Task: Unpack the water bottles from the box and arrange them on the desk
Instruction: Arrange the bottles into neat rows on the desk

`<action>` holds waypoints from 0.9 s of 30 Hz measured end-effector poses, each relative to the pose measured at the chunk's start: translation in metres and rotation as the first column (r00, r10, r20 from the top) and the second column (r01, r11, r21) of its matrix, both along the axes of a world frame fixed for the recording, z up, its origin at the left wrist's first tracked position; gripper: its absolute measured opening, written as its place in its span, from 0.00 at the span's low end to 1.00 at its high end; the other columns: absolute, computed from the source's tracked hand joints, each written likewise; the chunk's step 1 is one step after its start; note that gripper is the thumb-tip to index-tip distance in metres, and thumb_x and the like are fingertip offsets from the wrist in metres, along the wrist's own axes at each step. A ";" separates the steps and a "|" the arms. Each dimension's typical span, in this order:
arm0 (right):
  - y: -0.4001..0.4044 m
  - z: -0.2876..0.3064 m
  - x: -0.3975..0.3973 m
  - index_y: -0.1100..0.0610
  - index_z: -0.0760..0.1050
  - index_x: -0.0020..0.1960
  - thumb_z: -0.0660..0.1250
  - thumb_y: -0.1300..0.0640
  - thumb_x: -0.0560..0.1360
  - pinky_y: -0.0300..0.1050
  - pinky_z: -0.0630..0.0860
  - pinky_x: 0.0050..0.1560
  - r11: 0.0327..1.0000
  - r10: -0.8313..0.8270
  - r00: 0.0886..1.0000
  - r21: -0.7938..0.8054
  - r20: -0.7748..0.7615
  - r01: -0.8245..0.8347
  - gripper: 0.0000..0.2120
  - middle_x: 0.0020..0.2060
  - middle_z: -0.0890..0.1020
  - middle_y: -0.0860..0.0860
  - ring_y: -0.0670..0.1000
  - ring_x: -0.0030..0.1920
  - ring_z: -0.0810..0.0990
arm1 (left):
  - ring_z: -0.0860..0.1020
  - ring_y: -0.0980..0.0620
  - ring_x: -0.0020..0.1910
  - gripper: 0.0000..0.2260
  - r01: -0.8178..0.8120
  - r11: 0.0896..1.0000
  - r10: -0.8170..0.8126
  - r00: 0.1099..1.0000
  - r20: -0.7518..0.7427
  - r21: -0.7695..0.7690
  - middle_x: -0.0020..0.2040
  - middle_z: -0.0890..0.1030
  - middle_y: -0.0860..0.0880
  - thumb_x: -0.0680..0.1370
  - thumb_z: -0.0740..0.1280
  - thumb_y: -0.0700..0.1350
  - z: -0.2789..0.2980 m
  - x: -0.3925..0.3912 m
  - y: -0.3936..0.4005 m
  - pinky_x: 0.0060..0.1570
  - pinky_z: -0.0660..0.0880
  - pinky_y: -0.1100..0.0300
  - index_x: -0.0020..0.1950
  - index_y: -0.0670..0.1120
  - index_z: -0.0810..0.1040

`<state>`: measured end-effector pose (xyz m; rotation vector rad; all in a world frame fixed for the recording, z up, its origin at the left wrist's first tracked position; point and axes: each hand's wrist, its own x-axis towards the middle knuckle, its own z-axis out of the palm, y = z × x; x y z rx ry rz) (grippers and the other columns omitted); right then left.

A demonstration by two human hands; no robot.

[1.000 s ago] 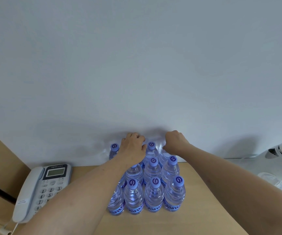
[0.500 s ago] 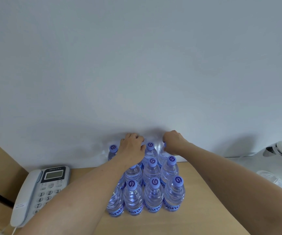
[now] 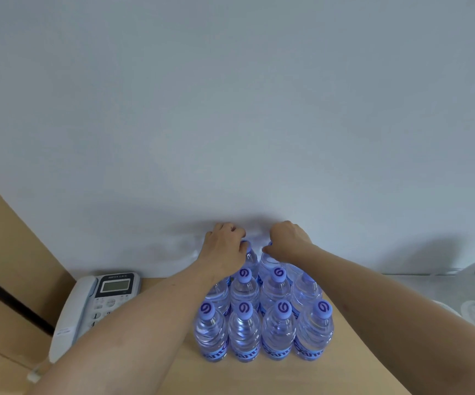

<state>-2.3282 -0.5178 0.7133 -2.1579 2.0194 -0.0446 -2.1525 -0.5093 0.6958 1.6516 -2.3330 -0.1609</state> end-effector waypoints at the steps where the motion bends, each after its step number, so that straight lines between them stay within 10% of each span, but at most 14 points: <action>1: 0.000 0.001 0.001 0.56 0.65 0.31 0.69 0.54 0.71 0.41 0.61 0.25 1.000 0.004 1.000 0.008 -0.003 -0.004 0.16 0.31 0.69 0.51 0.51 0.31 0.69 | 0.68 0.45 0.62 0.13 -0.005 1.000 0.005 1.000 0.003 0.002 0.61 0.75 0.48 0.80 0.59 0.48 0.000 0.003 0.000 0.59 0.69 0.50 0.62 0.47 0.76; 7: 0.000 0.013 0.008 0.58 0.64 0.31 0.68 0.63 0.68 0.42 0.61 0.26 0.996 0.051 0.998 0.079 -0.025 -0.049 0.14 0.31 0.68 0.53 0.55 0.32 0.66 | 0.67 0.45 0.64 0.15 -0.025 1.000 0.025 1.000 0.004 0.010 0.63 0.74 0.48 0.80 0.59 0.49 -0.001 0.016 -0.001 0.60 0.69 0.49 0.63 0.48 0.76; 9: 0.000 0.017 0.009 0.62 0.76 0.41 0.67 0.66 0.69 0.45 0.74 0.34 0.994 0.057 0.998 0.094 -0.020 -0.055 0.02 0.40 0.77 0.57 0.58 0.40 0.75 | 0.67 0.45 0.65 0.15 -0.026 1.000 0.026 1.000 -0.001 0.006 0.64 0.75 0.49 0.79 0.59 0.49 0.000 0.018 -0.002 0.61 0.69 0.49 0.64 0.48 0.75; 11: 0.001 0.015 0.009 0.65 0.79 0.54 0.65 0.67 0.69 0.50 0.80 0.48 0.993 0.058 0.998 0.107 -0.013 -0.056 0.14 0.51 0.80 0.59 0.59 0.49 0.80 | 0.68 0.45 0.64 0.15 -0.022 1.000 0.022 1.000 -0.004 -0.002 0.63 0.75 0.49 0.80 0.59 0.49 0.000 0.018 -0.003 0.61 0.69 0.49 0.63 0.48 0.76; 16: 0.003 0.010 0.012 0.59 0.70 0.38 0.71 0.56 0.72 0.43 0.69 0.32 0.998 0.019 0.999 0.063 -0.038 -0.016 0.11 0.38 0.74 0.53 0.53 0.36 0.73 | 0.68 0.46 0.64 0.14 0.005 1.000 -0.006 1.000 -0.015 -0.009 0.62 0.75 0.49 0.80 0.59 0.49 0.003 0.016 -0.003 0.60 0.69 0.51 0.63 0.48 0.76; 21: 0.005 0.004 0.013 0.57 0.61 0.31 0.65 0.66 0.70 0.42 0.59 0.26 0.998 -0.002 1.000 0.056 -0.027 0.004 0.16 0.30 0.65 0.53 0.55 0.31 0.65 | 0.68 0.46 0.63 0.14 0.014 1.000 -0.014 1.000 -0.015 -0.011 0.61 0.75 0.48 0.80 0.59 0.49 0.004 0.019 -0.003 0.60 0.69 0.50 0.63 0.48 0.75; 24: 0.004 0.003 0.012 0.63 0.74 0.40 0.63 0.68 0.71 0.43 0.66 0.33 0.998 0.001 1.000 0.065 -0.011 0.000 0.03 0.39 0.76 0.58 0.56 0.36 0.69 | 0.67 0.46 0.63 0.14 0.015 1.000 -0.015 1.000 -0.015 -0.010 0.62 0.74 0.48 0.80 0.59 0.49 0.003 0.021 -0.003 0.60 0.69 0.51 0.63 0.48 0.75; 27: 0.002 0.001 0.011 0.65 0.79 0.56 0.63 0.68 0.71 0.46 0.75 0.39 0.998 0.006 1.000 0.069 0.025 -0.008 0.14 0.52 0.81 0.60 0.59 0.45 0.80 | 0.67 0.45 0.64 0.15 0.020 1.000 -0.020 1.000 -0.013 -0.008 0.62 0.74 0.48 0.80 0.59 0.49 0.002 0.023 -0.002 0.61 0.68 0.50 0.64 0.48 0.75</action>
